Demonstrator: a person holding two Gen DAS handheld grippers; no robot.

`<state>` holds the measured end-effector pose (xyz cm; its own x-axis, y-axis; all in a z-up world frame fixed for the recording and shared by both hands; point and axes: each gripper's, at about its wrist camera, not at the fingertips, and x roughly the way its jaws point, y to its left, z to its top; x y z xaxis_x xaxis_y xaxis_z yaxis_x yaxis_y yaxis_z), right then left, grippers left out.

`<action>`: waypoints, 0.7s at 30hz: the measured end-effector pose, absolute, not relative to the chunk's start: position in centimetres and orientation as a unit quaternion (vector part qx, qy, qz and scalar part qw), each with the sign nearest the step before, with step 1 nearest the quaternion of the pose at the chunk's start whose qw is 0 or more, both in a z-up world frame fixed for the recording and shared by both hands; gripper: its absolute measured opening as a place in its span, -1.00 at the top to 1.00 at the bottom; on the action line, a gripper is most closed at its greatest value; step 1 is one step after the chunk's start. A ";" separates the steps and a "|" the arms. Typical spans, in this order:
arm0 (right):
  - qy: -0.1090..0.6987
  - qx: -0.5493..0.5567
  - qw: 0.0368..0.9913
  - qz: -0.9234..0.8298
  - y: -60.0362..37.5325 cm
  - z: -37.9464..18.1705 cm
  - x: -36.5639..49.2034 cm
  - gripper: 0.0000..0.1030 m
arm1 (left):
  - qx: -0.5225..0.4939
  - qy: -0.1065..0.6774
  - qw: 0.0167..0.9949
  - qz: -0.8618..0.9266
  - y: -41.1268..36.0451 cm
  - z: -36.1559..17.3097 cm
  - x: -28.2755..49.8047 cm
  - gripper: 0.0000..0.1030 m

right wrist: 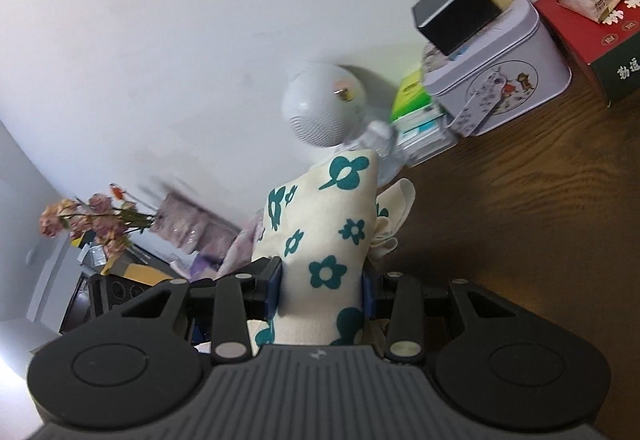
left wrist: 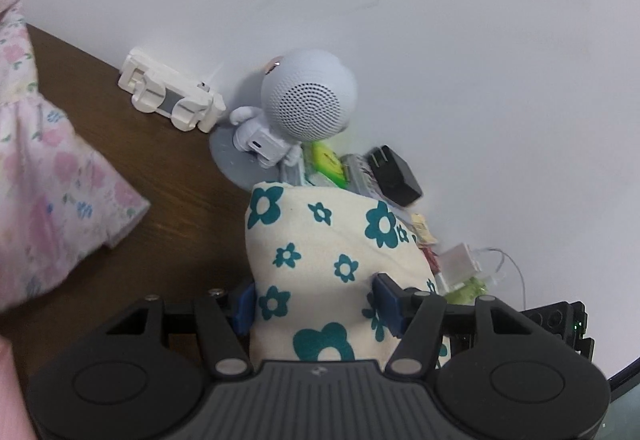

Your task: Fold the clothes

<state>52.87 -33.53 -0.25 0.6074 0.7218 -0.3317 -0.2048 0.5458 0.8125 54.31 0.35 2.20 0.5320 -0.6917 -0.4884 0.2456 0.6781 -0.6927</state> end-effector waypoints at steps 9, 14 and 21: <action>0.340 0.387 0.813 0.272 -34.0 -2.3 55.5 0.28 | -0.280 0.408 0.827 -0.268 -0.9 0.6 57.0 -0.18; 0.336 0.391 0.812 0.274 -34.1 -3.1 56.2 0.28 | -0.285 0.404 0.829 -0.261 -1.0 0.1 57.6 -0.19; 0.334 0.393 0.812 0.273 -34.3 -3.7 56.8 0.26 | -0.282 0.400 0.834 -0.256 -1.2 -0.1 57.6 -0.20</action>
